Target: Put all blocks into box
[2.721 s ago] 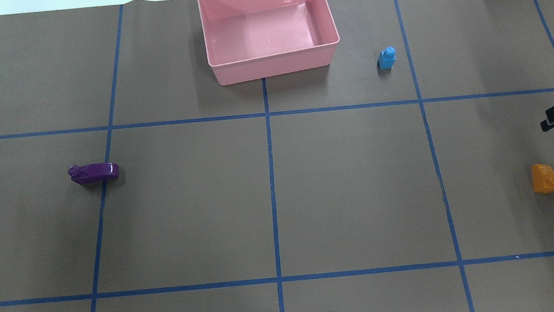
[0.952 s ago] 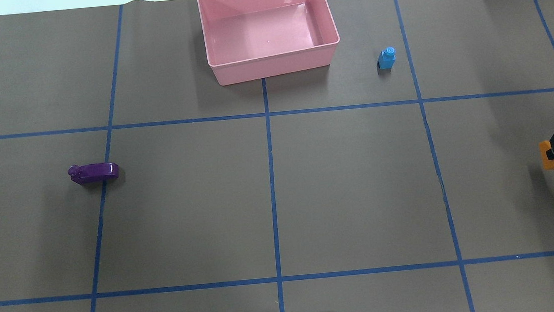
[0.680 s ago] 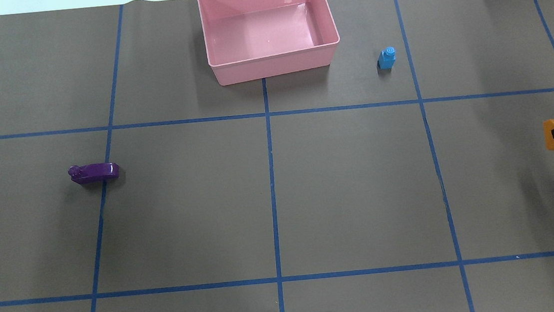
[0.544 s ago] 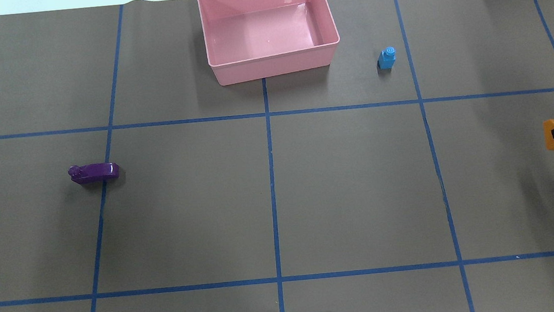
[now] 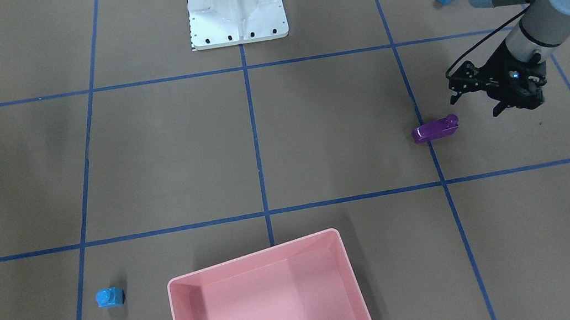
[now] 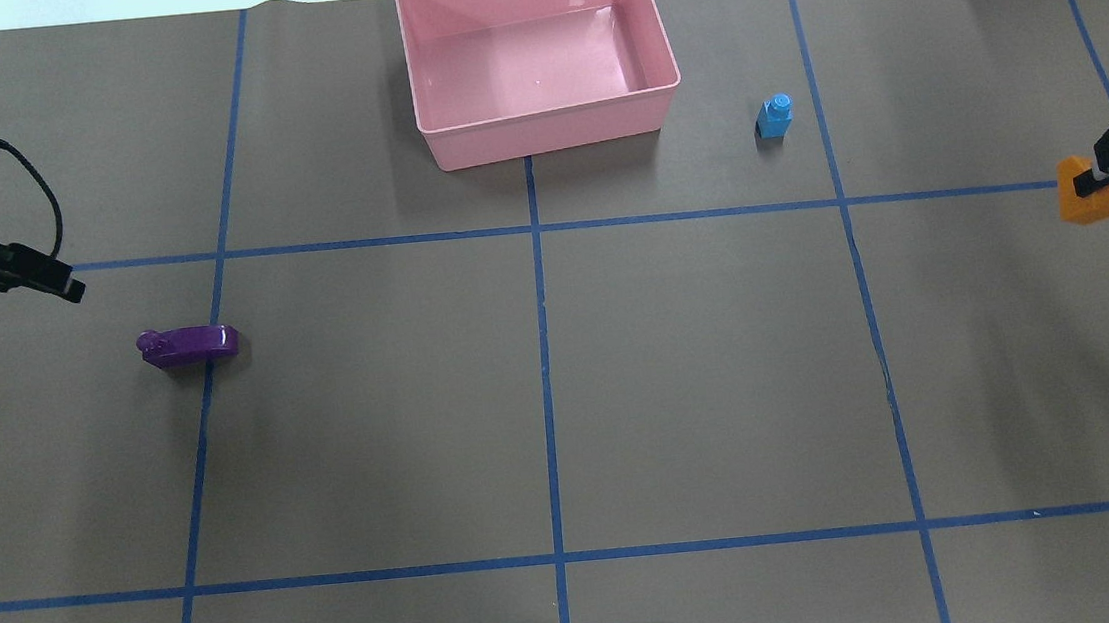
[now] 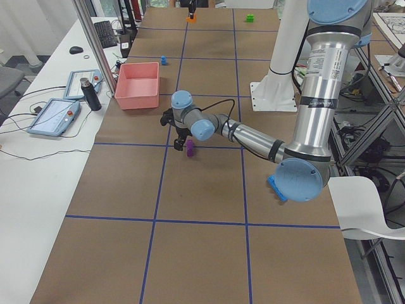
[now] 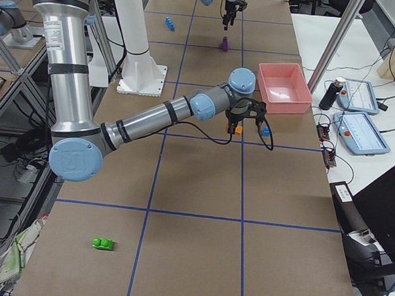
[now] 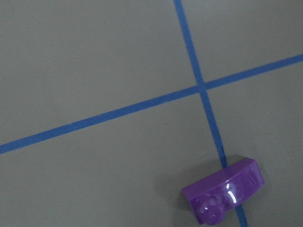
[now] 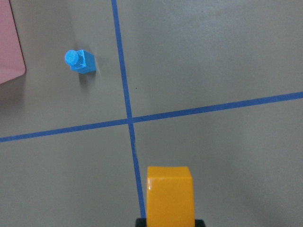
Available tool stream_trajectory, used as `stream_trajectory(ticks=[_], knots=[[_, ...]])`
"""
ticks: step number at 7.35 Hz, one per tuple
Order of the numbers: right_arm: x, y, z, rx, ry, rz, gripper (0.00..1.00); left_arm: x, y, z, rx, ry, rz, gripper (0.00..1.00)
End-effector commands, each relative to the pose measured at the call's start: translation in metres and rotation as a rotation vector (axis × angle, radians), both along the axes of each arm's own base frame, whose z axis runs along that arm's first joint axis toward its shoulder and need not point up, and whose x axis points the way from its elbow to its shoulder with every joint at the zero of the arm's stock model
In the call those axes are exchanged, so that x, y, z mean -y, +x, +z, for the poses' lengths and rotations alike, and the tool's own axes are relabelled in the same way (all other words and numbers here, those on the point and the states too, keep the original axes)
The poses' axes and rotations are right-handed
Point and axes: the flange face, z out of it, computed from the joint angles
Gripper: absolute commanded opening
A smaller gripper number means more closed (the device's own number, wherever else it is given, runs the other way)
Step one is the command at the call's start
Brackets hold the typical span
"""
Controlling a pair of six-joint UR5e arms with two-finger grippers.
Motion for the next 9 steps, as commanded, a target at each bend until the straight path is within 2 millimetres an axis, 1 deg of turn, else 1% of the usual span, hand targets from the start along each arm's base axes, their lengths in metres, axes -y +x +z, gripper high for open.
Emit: stream_trajectory(ticks=[1,2,3,4,5,6,8,9], knots=[[0.032,-0.012,-0.059,-0.001,-0.003,0.004,0.00,-0.017,0.037,-0.011,0.022,0.175,0.146,0.97],[0.046,-0.019,-0.080,0.005,-0.023,0.020,0.00,-0.018,0.047,-0.016,0.024,0.192,0.158,0.97],[0.054,-0.032,-0.097,0.010,-0.030,0.028,0.00,-0.016,0.062,-0.018,0.025,0.207,0.186,0.94],[0.061,-0.050,-0.113,0.005,-0.053,0.045,0.00,-0.009,0.064,-0.015,0.044,0.262,0.219,0.94],[0.063,-0.067,-0.123,-0.002,-0.051,0.042,0.00,-0.003,0.064,-0.010,0.080,0.300,0.217,0.94],[0.067,-0.088,-0.134,-0.006,-0.066,0.044,0.00,0.002,0.067,-0.007,0.091,0.307,0.222,0.94],[0.101,-0.125,-0.177,-0.005,-0.083,0.056,0.00,0.005,0.070,-0.003,0.100,0.303,0.219,0.94],[0.129,-0.142,-0.203,-0.016,-0.081,0.062,0.00,0.005,0.074,0.000,0.112,0.305,0.218,0.95]])
